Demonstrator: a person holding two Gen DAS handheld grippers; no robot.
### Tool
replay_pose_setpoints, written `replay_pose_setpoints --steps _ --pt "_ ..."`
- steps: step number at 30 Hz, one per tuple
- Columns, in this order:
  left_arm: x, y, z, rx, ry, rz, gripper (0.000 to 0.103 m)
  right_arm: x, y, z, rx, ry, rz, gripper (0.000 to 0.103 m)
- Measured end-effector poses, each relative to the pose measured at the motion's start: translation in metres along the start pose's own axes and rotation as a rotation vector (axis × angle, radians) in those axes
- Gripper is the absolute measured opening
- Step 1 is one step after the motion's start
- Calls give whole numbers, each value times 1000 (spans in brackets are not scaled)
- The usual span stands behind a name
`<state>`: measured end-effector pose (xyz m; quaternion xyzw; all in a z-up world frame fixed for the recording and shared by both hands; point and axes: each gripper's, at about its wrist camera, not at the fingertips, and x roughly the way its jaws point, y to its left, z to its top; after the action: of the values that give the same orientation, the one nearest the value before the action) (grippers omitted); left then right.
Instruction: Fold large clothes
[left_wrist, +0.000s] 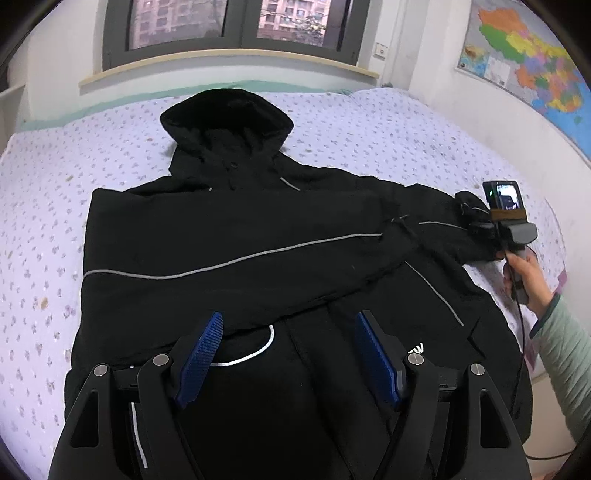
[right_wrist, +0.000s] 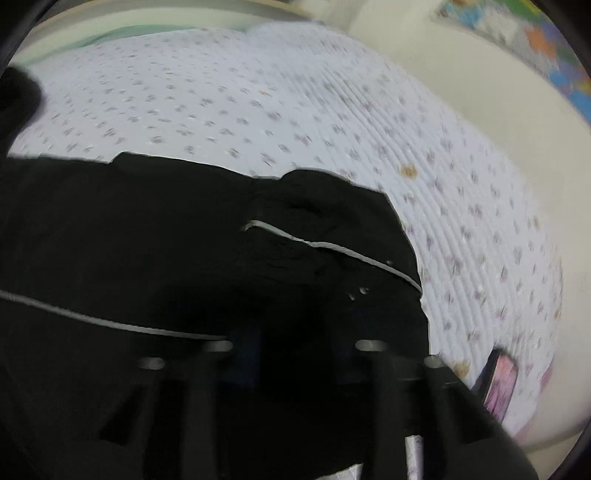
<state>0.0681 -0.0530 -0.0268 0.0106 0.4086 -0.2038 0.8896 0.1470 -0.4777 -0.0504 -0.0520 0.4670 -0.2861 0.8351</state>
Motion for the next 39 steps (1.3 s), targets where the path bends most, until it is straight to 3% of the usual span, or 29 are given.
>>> replay_pose_setpoints --steps 3,6,10,15,20,25,31,34,39 --pt "0 2 -5 -20 6 -32 75 -35 -11 2 38 -56 88 22" --pt "-3 5 -8 -35 3 -69 75 -88 -10 6 38 -120 239 21" --pt "-20 7 -11 -20 -39 -61 75 -169 9 21 5 -211 414 21" --pt "-50 25 -17 -26 -84 -45 75 -243 70 32 -46 -273 565 21" --pt "-82 54 -23 -52 -119 -10 75 -291 161 21 -149 -309 682 21" --pt "-102 82 -32 -92 -151 39 75 -294 248 2 -268 -257 757 21" --pt "-89 110 -42 -141 -116 53 75 -230 332 -27 -353 -78 784 21" --pt "-81 117 -42 -156 -99 47 75 -195 351 -40 -366 11 799 28" --pt "-63 124 -24 -157 -48 -21 75 -201 339 -37 -418 -3 903 44"
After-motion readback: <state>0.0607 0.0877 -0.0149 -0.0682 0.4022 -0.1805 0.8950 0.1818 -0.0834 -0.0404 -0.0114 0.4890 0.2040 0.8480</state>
